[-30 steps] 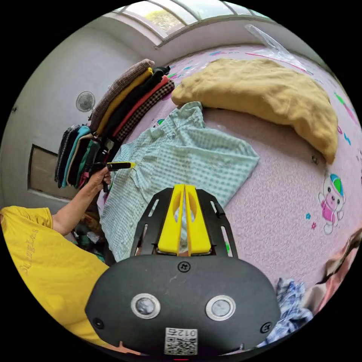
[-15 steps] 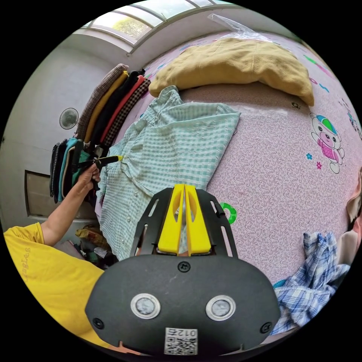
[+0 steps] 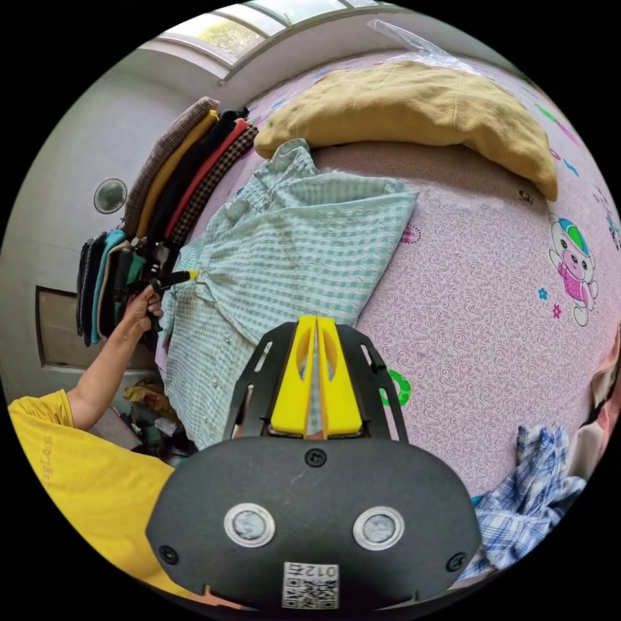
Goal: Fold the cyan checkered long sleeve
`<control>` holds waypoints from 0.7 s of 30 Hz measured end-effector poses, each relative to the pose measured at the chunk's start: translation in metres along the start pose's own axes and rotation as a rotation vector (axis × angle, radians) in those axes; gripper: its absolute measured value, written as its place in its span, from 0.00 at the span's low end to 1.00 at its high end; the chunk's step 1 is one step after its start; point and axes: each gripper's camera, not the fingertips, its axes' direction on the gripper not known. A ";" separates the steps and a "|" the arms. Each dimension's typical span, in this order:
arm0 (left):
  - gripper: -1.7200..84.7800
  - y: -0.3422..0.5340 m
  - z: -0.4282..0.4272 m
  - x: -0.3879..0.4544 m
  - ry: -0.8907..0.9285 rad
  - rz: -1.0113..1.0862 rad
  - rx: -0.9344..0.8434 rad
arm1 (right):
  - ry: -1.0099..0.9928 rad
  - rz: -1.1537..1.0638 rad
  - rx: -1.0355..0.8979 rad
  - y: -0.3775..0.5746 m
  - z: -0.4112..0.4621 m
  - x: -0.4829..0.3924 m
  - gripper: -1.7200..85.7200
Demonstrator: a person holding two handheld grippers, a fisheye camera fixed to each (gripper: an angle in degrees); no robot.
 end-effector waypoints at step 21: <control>0.02 0.112 -0.059 -0.108 0.024 0.061 0.119 | 0.309 -0.051 -0.068 -0.071 0.054 -0.090 0.03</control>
